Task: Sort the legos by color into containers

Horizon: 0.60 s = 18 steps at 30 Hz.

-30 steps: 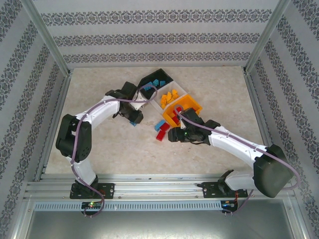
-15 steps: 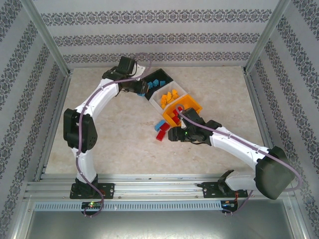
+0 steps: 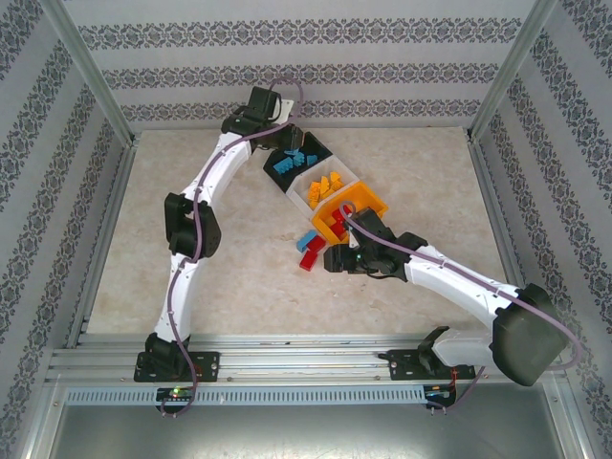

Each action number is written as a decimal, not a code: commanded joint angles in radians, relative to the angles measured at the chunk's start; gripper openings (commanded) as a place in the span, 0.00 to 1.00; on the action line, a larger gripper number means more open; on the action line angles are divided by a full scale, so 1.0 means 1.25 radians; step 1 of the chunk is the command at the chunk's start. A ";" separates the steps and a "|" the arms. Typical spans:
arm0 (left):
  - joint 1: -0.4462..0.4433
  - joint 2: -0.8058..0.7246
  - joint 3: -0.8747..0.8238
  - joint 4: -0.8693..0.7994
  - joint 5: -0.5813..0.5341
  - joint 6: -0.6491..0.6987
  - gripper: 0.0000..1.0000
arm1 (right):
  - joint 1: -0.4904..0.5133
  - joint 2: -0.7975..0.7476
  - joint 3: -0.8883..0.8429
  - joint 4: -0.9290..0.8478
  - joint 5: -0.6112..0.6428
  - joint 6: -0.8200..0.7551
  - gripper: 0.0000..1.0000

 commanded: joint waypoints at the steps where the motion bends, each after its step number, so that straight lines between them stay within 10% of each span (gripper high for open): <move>1: 0.008 0.023 0.033 -0.013 0.015 -0.033 0.03 | 0.010 -0.004 -0.012 -0.004 0.008 0.008 0.62; 18: 0.008 0.135 0.075 0.071 0.005 -0.018 0.21 | 0.011 -0.006 -0.039 0.026 0.003 0.031 0.62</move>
